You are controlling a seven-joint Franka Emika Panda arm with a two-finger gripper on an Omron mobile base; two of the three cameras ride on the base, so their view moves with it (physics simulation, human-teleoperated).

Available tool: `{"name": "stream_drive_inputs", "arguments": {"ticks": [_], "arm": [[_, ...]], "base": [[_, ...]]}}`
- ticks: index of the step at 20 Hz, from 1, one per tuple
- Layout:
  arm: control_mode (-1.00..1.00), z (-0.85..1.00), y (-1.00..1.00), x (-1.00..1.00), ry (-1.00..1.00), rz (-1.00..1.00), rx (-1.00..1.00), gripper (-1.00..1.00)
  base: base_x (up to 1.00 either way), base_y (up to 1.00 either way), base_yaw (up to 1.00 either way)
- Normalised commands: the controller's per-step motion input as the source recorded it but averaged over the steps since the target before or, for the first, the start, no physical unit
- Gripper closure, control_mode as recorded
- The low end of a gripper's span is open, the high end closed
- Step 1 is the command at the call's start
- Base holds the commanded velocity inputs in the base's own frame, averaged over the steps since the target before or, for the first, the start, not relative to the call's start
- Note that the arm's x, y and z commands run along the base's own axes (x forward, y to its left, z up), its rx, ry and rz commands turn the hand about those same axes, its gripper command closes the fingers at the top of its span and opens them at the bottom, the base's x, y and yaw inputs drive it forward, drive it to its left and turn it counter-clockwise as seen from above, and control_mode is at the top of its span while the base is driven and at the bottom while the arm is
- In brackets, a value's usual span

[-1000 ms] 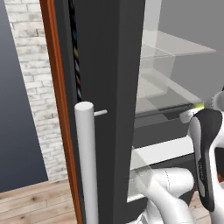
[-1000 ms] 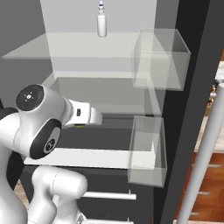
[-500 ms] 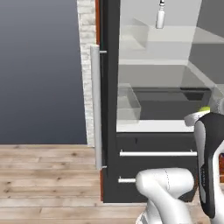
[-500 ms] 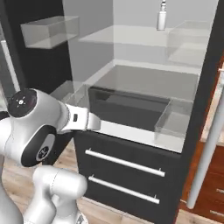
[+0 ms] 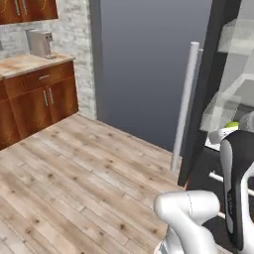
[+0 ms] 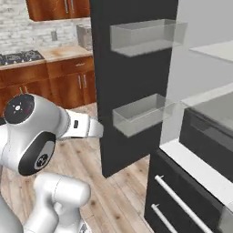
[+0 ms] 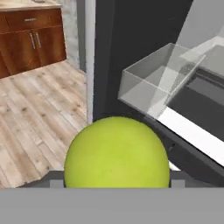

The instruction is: Pick the pear and peach from the fridge and place them on the plate next to the blender to make a fruit smoothie.

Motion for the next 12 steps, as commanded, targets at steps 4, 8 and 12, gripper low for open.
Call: {"name": "stream_drive_inputs", "arguments": {"ticks": [4,8,12], "arm": [[1.00,0.00,0.00,0.00,0.00,0.00,0.00,1.00],[1.00,0.00,0.00,0.00,0.00,0.00,0.00,1.00],[1.00,0.00,0.00,0.00,0.00,0.00,0.00,1.00]], "base": [[-0.31,0.27,1.00],[-0.07,0.44,0.96],[0.86,0.29,0.46]]}}
